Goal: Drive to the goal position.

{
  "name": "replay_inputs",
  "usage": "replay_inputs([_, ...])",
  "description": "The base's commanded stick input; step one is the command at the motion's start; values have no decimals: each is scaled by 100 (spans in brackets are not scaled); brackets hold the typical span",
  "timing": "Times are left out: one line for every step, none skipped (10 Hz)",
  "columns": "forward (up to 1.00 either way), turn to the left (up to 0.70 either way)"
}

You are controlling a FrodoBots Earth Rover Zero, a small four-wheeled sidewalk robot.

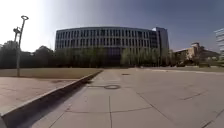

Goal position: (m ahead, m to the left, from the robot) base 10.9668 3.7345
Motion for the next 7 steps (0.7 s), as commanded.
replay_inputs([5, 1])
replay_inputs([5, 1])
replay_inputs([5, 1])
replay_inputs([5, 1])
replay_inputs([5, 1])
replay_inputs([5, 1])
replay_inputs([5, 1])
